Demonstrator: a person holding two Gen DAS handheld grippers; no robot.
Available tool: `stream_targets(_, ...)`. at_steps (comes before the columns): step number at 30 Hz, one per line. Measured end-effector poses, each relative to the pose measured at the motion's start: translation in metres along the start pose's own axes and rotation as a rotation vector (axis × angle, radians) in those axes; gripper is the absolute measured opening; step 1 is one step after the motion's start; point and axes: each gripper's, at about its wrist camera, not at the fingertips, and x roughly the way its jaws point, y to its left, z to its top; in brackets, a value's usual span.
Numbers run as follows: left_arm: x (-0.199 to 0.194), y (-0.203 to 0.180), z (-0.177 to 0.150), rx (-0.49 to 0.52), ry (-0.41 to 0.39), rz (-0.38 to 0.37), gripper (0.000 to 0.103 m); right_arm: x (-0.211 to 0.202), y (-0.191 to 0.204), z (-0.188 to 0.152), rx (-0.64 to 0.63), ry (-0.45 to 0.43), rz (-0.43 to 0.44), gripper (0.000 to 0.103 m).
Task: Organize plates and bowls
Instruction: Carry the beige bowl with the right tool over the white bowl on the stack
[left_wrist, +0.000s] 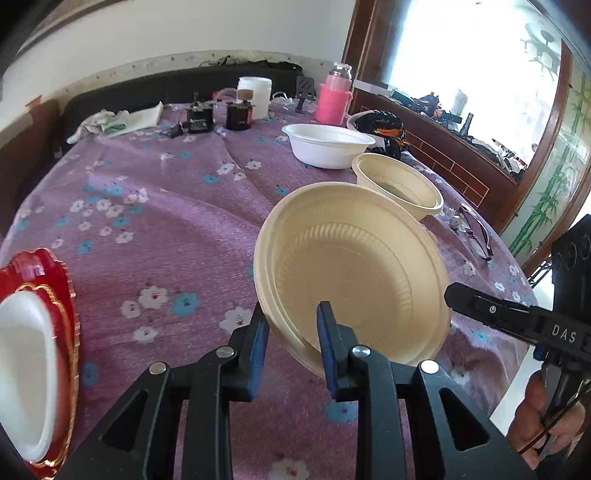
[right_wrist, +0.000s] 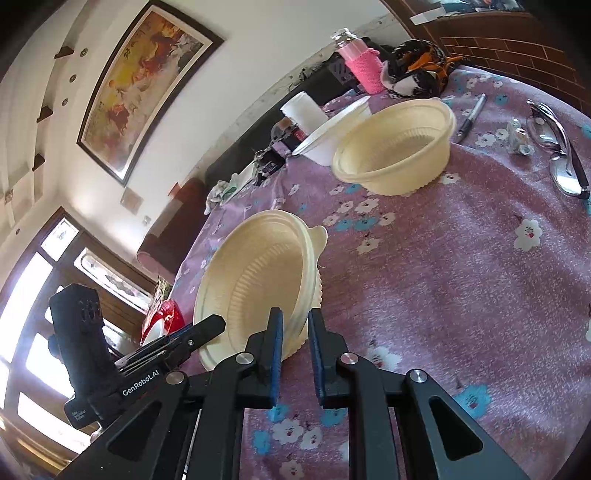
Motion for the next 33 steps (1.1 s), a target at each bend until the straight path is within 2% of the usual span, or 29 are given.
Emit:
stream_targets(12,-0.018,0.014,-0.018,0.039,-0.061,0.131,0.027,0.019,0.027,-0.011,-0.059,0.064,0.028,0.015)
stream_targets(18,-0.012,0.019,-0.022,0.042,-0.055,0.149,0.03,0.027,0.033,-0.013,-0.087,0.075,-0.01,0.017)
stream_targets(20,-0.01,0.019,-0.022,0.048,-0.058,0.165,0.038,0.027,0.036,-0.013,-0.111,0.061,-0.043,0.017)
stream_targets(22,-0.009,0.019,-0.023,0.051,-0.063,0.173,0.04,0.026,0.037,-0.014,-0.127,0.057,-0.056,0.017)
stream_targets(33,-0.012,0.017,-0.025,0.067,-0.085,0.206,0.041,0.024,0.038,-0.017,-0.129,0.048,-0.024,0.017)
